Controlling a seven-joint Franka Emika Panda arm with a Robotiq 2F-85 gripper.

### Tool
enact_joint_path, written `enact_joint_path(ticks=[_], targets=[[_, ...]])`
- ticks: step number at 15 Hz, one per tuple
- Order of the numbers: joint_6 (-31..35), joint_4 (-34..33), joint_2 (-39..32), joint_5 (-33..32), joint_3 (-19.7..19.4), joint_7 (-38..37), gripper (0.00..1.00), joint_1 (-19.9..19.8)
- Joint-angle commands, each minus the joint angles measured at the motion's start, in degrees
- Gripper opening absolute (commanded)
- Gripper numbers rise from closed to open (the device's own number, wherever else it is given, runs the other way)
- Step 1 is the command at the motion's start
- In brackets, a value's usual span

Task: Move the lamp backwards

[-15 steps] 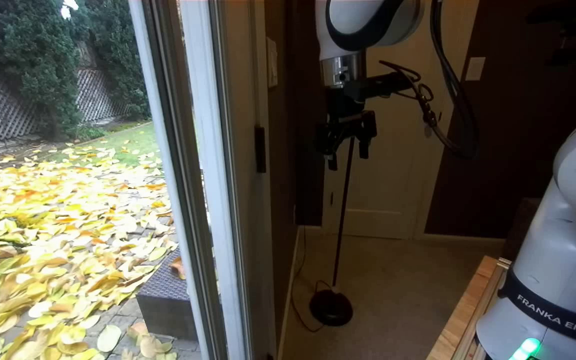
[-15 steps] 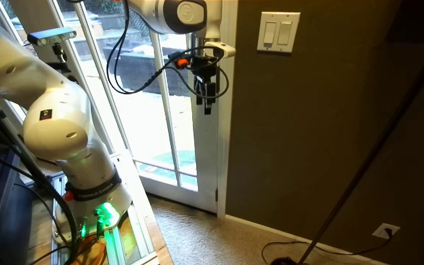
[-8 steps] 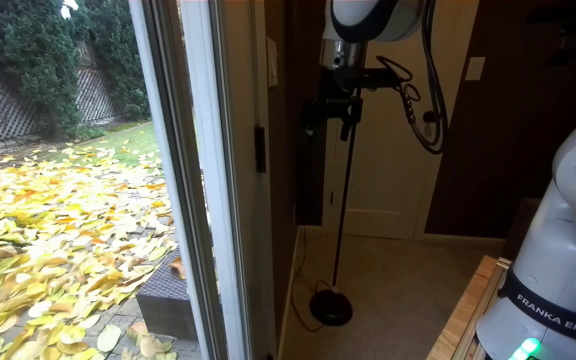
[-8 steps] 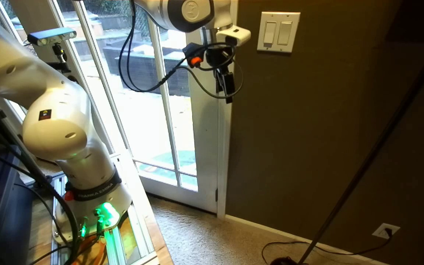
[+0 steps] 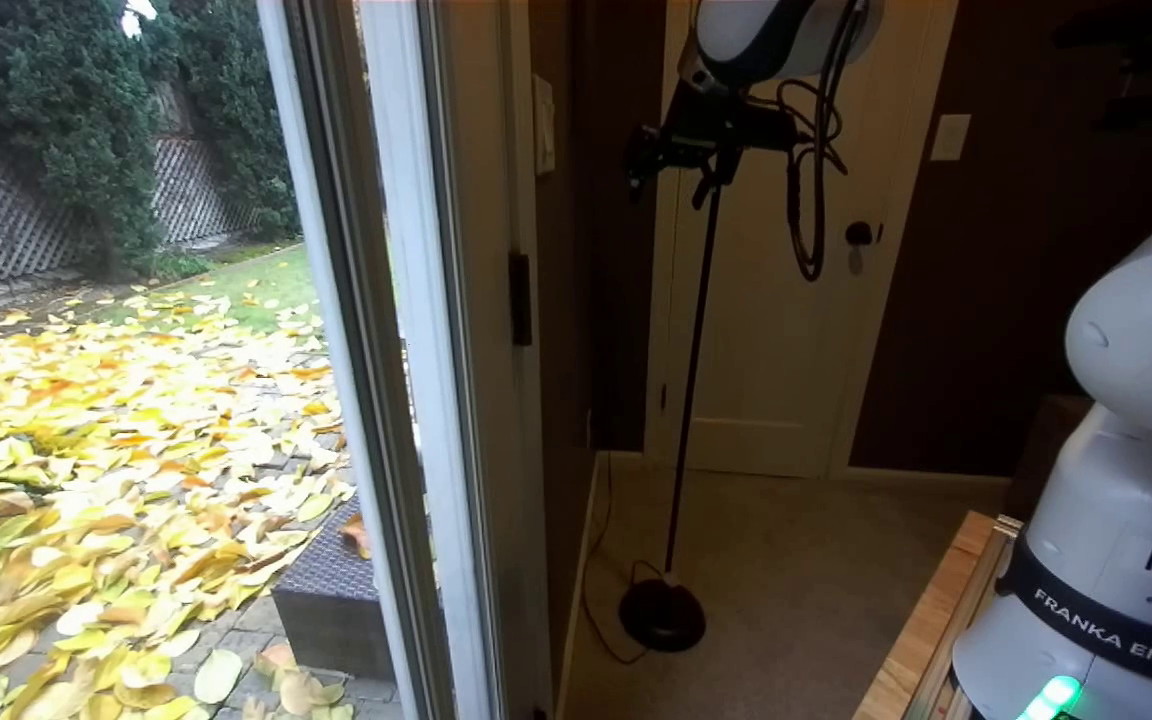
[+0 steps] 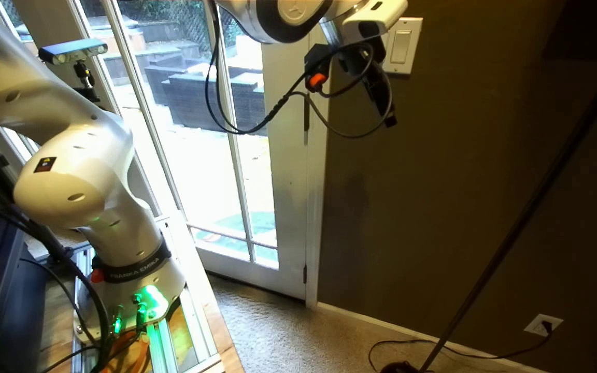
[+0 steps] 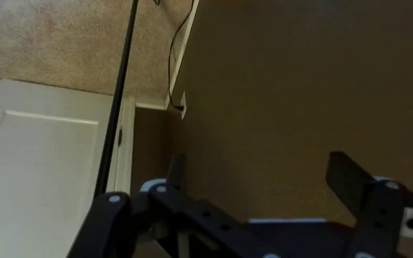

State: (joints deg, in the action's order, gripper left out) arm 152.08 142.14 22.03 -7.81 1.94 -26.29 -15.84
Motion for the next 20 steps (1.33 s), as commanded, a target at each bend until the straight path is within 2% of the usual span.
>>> enact_joint_path(ticks=[1,3,8,11,16,20], targets=[[8.3,-2.4,-4.4,-9.4,4.5,-12.1,1.00,-8.8],[11.9,-2.9,-5.4,-16.3,8.7,-20.8,1.00,-15.7],[14.2,-6.1,-4.7,-31.5,24.7,-41.4,1.00,-38.4],[16.5,-8.8,-5.0,-42.0,33.6,-53.4,1.00,-48.4],[14.9,-14.1,-5.9,-60.6,48.8,-73.1,1.00,-62.0],[9.5,-16.4,-8.0,-71.3,57.9,-82.6,1.00,-70.2]])
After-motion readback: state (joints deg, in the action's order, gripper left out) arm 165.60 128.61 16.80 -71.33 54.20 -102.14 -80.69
